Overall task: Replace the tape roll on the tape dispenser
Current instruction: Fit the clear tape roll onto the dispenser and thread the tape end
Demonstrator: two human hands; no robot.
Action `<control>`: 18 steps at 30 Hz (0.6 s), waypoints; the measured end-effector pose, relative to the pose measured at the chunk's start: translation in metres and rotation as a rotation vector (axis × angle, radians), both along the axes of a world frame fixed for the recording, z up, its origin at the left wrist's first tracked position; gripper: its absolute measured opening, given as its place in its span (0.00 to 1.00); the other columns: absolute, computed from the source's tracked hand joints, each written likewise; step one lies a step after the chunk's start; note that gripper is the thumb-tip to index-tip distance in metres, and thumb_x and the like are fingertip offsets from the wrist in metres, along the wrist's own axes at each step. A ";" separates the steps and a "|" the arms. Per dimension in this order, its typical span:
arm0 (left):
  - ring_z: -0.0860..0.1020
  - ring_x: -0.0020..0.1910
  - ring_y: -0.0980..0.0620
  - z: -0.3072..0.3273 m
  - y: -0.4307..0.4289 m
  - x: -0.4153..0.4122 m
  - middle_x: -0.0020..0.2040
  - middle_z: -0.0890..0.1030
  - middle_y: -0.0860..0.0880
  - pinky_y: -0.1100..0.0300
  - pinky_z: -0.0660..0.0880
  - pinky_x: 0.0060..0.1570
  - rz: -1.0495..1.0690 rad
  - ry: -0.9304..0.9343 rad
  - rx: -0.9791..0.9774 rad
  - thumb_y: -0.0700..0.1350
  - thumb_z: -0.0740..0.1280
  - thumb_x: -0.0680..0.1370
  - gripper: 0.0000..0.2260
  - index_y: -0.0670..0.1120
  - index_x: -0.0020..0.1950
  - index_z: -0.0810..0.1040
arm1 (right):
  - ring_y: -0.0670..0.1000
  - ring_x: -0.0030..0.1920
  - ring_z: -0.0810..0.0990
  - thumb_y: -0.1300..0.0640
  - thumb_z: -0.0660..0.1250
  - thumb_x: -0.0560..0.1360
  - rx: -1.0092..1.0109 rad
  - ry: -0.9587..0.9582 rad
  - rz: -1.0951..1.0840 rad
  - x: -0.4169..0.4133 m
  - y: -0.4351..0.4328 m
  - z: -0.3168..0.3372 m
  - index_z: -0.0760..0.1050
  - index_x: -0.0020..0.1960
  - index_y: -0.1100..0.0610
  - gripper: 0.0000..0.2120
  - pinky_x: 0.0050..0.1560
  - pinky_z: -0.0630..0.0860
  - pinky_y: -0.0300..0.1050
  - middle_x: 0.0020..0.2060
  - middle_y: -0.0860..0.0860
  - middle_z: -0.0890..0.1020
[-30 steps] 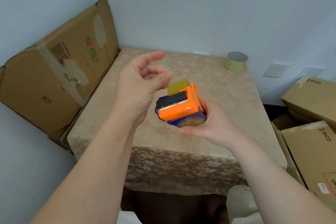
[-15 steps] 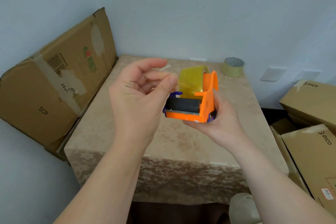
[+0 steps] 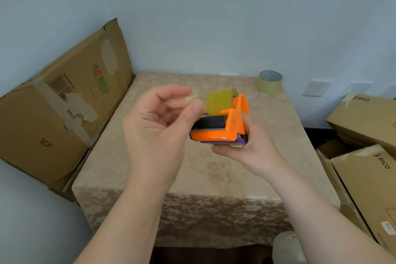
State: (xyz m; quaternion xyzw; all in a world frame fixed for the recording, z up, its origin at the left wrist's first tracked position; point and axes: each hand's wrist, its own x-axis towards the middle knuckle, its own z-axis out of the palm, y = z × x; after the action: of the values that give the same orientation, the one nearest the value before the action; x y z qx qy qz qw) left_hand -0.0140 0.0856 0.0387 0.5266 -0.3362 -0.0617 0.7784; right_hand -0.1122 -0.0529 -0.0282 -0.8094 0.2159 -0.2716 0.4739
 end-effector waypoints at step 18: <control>0.82 0.42 0.57 -0.021 -0.008 0.028 0.40 0.82 0.49 0.66 0.76 0.45 0.146 -0.081 0.166 0.36 0.66 0.76 0.12 0.53 0.49 0.77 | 0.53 0.38 0.83 0.46 0.80 0.53 0.161 0.157 0.025 -0.002 -0.001 -0.006 0.74 0.47 0.47 0.26 0.42 0.82 0.56 0.39 0.50 0.83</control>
State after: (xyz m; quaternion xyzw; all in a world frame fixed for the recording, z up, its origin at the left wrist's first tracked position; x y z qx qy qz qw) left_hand 0.0138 0.0774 0.0177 0.6143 -0.3220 -0.0111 0.7203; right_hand -0.1144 -0.0538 -0.0339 -0.7902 0.2630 -0.1834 0.5223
